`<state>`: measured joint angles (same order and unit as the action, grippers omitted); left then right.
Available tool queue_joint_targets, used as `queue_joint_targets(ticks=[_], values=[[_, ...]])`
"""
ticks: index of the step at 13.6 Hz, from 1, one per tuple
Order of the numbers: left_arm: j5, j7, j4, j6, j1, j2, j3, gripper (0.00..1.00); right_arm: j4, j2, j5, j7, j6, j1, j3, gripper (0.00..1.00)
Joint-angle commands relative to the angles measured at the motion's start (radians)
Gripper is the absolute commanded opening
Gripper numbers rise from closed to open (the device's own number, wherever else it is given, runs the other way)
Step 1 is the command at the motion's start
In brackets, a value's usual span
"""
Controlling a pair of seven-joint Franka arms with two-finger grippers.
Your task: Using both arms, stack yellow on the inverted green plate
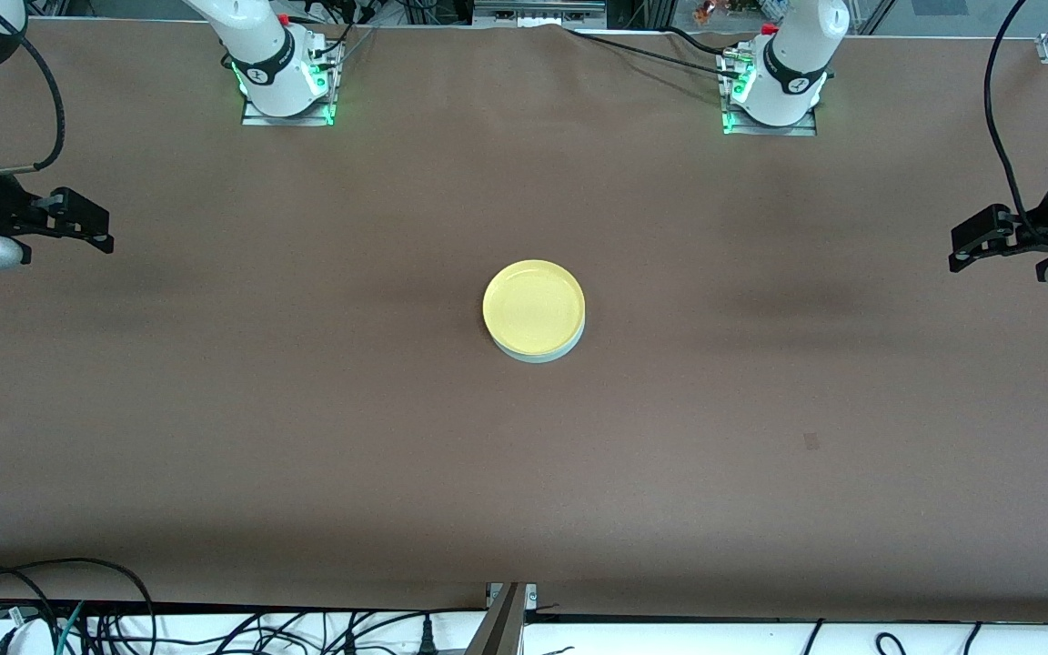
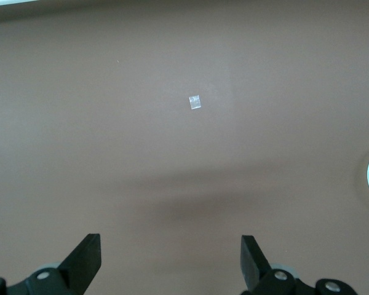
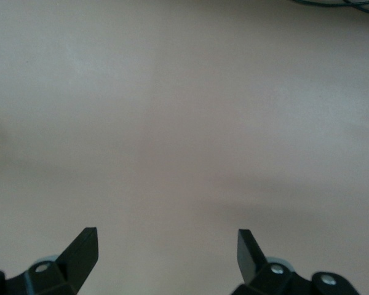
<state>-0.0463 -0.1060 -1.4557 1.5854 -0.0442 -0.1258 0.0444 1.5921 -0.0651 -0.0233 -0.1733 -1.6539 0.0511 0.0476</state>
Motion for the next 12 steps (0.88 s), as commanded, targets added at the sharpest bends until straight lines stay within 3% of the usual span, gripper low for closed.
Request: queue_joint_targets(ticks=[1,12], values=[[-0.018,-0.008,0.029,-0.015,0.003,-0.012,0.003,1.0,0.035,0.018,-0.003,-0.017,0.006,-0.028,-0.026,1.0],[-0.02,-0.006,0.031,-0.015,0.001,-0.012,0.003,1.0,0.063,0.057,-0.001,0.063,0.023,0.03,-0.014,1.0]])
